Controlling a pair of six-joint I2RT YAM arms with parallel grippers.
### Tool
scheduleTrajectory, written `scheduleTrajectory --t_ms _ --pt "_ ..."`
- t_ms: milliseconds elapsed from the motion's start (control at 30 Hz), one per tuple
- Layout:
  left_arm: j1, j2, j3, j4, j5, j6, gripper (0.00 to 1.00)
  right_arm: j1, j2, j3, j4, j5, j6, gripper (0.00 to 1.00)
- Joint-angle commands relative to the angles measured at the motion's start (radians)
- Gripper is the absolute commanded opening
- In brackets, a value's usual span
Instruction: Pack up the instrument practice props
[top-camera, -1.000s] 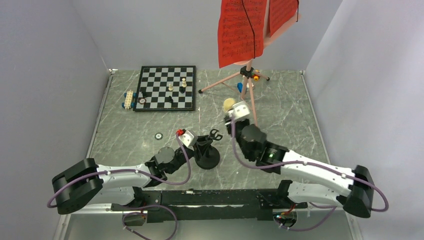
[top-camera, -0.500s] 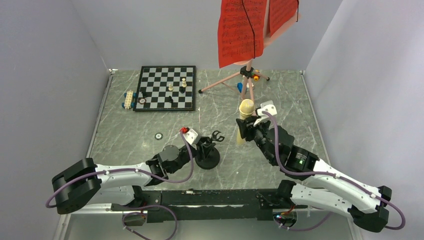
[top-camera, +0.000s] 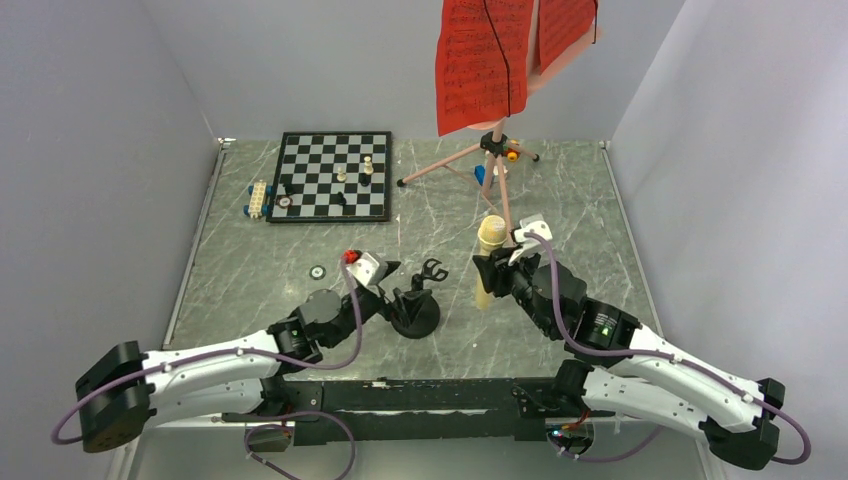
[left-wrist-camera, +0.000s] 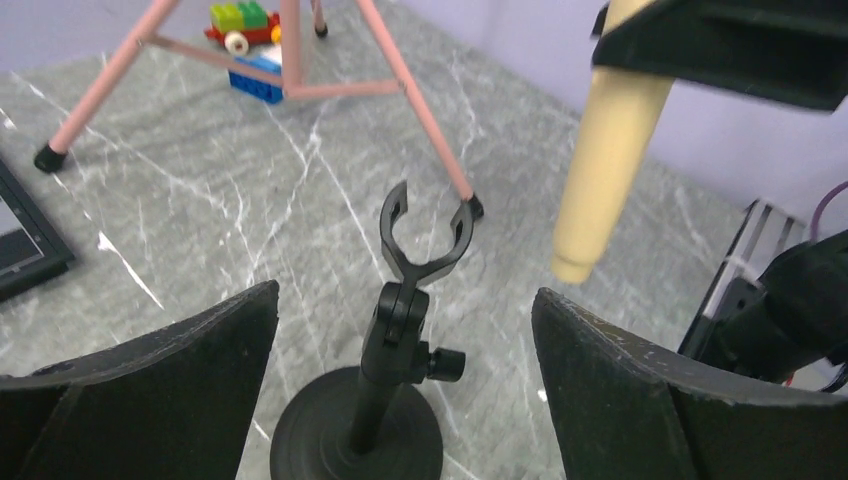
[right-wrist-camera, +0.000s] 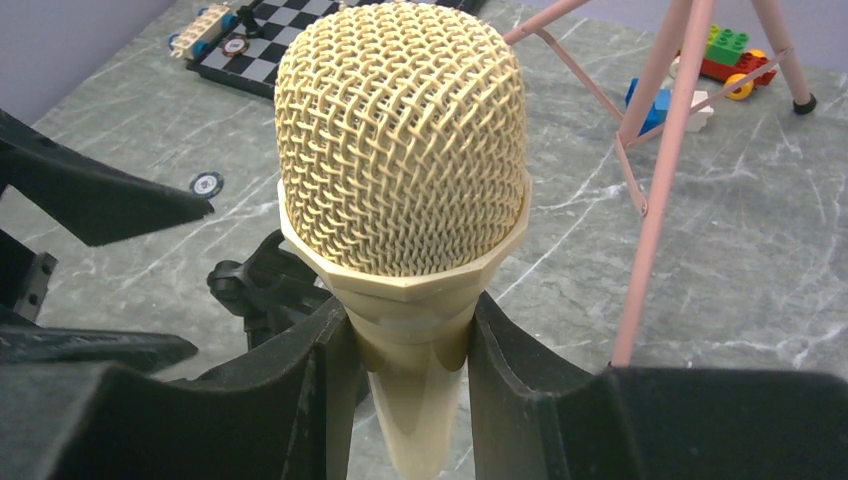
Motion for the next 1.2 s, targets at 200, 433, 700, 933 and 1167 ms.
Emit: scheduleTrajectory --t_ms 200,433,700,933,1167 --pt "-0.006 -0.239 -0.137 -0.063 -0.028 -0.04 0.99 0.003 -0.055 -0.033 0.0 -0.102 0.051 0.0" --pt "-0.006 -0.49 -0.254 -0.107 0.021 -0.184 0.99 0.002 -0.07 -0.004 0.005 -0.339 0.072 0.0" --pt "-0.004 -0.617 -0.13 -0.164 0.204 -0.182 0.99 0.004 0.028 0.131 0.07 -0.623 0.142 0.0" --pt "-0.004 -0.51 0.025 -0.245 0.3 -0.171 0.99 0.004 0.131 0.187 0.208 -0.763 0.235 0.0" --pt "-0.004 -0.359 0.108 -0.225 0.448 -0.191 0.99 0.01 0.207 0.216 0.315 -0.815 0.278 0.0"
